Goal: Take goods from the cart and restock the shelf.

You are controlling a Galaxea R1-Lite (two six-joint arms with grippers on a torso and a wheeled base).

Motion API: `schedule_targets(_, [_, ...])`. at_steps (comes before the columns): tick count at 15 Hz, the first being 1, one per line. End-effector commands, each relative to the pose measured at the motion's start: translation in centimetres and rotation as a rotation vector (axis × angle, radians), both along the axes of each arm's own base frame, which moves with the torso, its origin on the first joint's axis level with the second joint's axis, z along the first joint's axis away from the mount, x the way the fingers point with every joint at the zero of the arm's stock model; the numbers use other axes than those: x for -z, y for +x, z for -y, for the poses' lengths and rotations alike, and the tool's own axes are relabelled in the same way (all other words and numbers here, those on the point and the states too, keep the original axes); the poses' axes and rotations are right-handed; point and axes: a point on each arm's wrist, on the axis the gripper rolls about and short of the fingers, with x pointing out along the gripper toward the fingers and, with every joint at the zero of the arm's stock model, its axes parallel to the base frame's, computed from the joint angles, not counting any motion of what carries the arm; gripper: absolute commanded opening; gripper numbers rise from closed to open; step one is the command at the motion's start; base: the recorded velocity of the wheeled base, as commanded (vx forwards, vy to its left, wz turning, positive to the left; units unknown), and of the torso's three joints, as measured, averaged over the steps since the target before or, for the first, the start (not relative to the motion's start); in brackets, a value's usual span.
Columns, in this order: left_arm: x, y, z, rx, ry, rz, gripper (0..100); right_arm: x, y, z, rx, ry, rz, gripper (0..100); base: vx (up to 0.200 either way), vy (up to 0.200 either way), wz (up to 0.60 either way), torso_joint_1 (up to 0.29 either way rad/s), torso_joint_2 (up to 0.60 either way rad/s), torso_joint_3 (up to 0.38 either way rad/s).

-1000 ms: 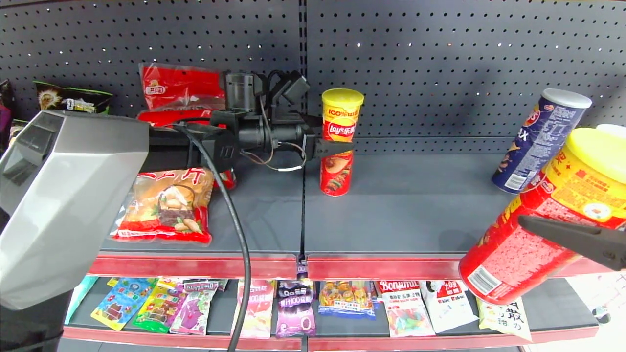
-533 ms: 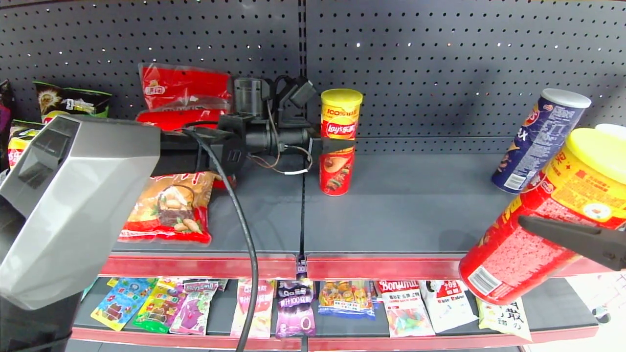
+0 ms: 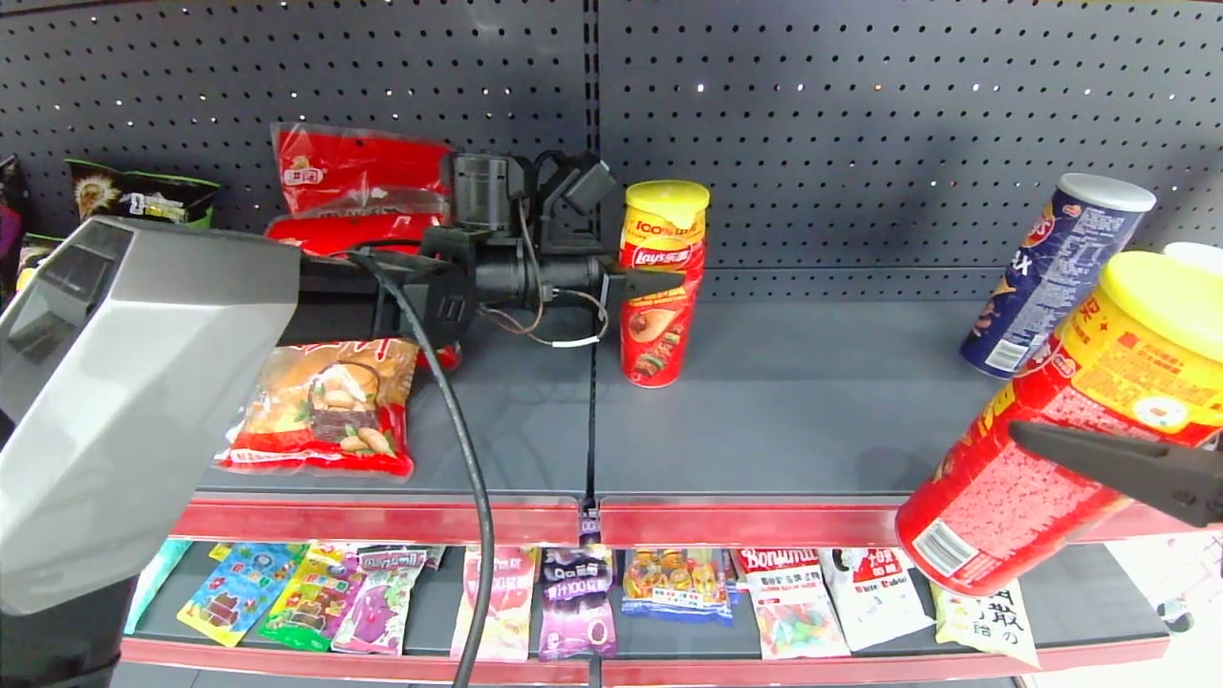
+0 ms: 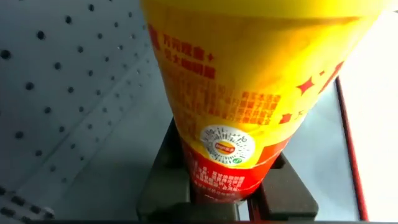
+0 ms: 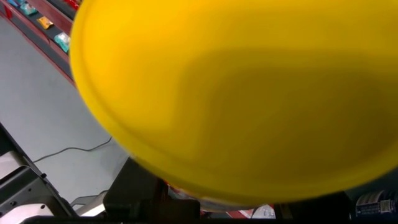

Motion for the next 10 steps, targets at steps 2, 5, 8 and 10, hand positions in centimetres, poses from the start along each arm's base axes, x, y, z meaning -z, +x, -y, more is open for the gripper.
schedule_targets(2, [-1.4, -3.4, -0.9, 0.015, 0.015, -0.034, 0, -0.3, 0.6, -0.2, -0.001, -0.001, -0.002, 0, 0.000, 0.000, 0.00, 0.000, 0.00, 0.000])
schedule_targets(5, [-1.4, -6.4, -1.4, 0.040, 0.026, -0.054, 0, -0.2, 0.7, -0.3, -0.002, -0.002, -0.009, 0, 0.000, 0.000, 0.00, 0.000, 0.00, 0.000])
schedule_targets(8, [-0.7, -7.9, -1.7, 0.050, 0.029, -0.062, 0, -0.1, 0.9, -0.4, -0.004, -0.005, -0.015, 0, 0.000, 0.000, 0.00, 0.000, 0.00, 0.000])
schedule_targets(10, [-0.3, -8.3, -1.4, 0.061, 0.031, -0.065, 0, 0.0, 1.0, -0.4, -0.004, -0.006, -0.022, 0, 0.000, 0.000, 0.00, 0.000, 0.00, 0.000])
